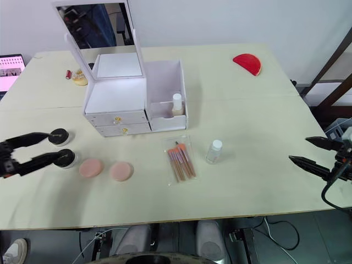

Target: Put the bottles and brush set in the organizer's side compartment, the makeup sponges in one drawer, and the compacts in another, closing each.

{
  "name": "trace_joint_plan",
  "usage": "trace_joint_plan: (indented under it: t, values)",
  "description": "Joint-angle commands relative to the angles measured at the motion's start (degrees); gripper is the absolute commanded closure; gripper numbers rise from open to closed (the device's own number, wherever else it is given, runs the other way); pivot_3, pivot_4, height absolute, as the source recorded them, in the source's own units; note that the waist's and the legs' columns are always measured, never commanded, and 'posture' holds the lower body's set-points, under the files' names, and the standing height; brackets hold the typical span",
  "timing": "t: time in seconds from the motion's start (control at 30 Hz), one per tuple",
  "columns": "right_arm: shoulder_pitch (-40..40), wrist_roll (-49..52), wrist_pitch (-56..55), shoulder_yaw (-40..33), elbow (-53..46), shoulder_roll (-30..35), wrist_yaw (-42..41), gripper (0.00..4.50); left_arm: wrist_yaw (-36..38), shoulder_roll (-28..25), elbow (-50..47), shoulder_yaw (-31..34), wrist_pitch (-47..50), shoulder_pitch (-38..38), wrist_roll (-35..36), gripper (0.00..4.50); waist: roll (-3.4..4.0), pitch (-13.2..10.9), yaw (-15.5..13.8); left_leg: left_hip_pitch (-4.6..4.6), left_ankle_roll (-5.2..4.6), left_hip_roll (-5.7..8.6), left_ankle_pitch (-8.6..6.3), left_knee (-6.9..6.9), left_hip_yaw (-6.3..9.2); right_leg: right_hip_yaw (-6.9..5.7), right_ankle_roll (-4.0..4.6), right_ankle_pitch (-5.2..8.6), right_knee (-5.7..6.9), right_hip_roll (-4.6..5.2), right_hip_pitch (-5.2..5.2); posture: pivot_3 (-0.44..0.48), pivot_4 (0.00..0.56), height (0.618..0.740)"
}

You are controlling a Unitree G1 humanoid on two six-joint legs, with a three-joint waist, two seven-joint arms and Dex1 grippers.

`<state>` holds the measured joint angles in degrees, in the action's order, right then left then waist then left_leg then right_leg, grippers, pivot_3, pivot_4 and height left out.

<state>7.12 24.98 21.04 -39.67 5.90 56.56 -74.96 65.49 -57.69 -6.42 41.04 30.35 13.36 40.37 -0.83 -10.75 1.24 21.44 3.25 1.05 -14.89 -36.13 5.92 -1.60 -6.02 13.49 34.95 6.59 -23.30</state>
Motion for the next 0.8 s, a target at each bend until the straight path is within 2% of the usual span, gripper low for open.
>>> trace_joint_plan:
  t: [0.03,0.1,0.2,0.37,0.63,0.7,0.8]
  values:
    - [-0.53,0.59,-2.19,-1.02,1.90,1.45,-0.29,0.02,3.13,-2.84,8.94,4.77,-4.98,0.18,-4.11,0.00,-0.01,-0.01,-0.08,0.04,0.00,0.00,0.00,-0.01,-0.02,0.00,0.00,0.00,-0.01,0.03,-0.04,0.000,0.150,0.739]
    - [-1.15,0.32,-3.03,-0.65,4.07,2.03,-0.25,0.02,4.86,-3.98,14.94,5.88,-7.44,0.77,-6.42,0.00,0.00,0.00,-0.13,0.05,-0.01,0.01,0.00,0.00,-0.11,0.00,0.00,0.00,-0.03,0.15,-0.04,0.000,0.150,0.739]
    - [-1.07,-2.39,-7.46,-1.31,12.37,4.23,0.46,0.02,5.11,-5.35,25.43,7.11,-13.89,1.73,-11.03,0.00,0.02,0.01,-0.24,0.07,-0.01,0.03,0.00,0.17,-0.24,0.02,0.01,-0.01,-0.07,0.24,-0.11,0.000,0.150,0.739]
    - [-1.97,-2.15,-10.33,-2.66,19.07,6.81,0.51,0.02,6.18,-6.18,32.16,8.54,-17.78,1.04,-12.32,0.00,-0.03,0.02,-0.63,0.07,-0.12,0.04,-0.15,0.42,-0.32,0.03,0.11,-0.07,-0.10,0.25,-0.19,0.000,0.150,0.739]
    - [-3.83,-0.62,-8.86,0.64,12.77,5.68,1.67,0.02,5.23,-4.45,25.67,5.95,-15.73,-3.05,-10.36,0.00,-0.04,0.03,-0.44,-0.01,-0.11,0.00,-0.15,0.26,-0.34,0.03,-0.14,0.08,-0.04,0.24,-0.11,0.000,0.150,0.739]
    - [-4.09,-0.17,-7.52,1.77,9.22,5.30,2.30,0.02,5.14,-4.00,23.23,5.20,-14.52,-4.33,-9.64,0.00,-0.04,0.03,-0.45,-0.01,-0.11,-0.01,-0.15,0.22,-0.34,0.03,-0.14,0.08,0.00,0.24,-0.10,0.000,0.150,0.739]
    - [-4.68,2.73,-3.14,4.77,-0.89,3.76,3.68,0.02,4.43,-1.25,13.99,1.31,-11.46,-4.95,-7.74,0.00,-0.02,0.04,-0.37,-0.01,-0.11,-0.01,-0.15,0.23,-0.34,0.05,-0.15,0.07,0.01,0.24,-0.08,0.000,0.150,0.739]
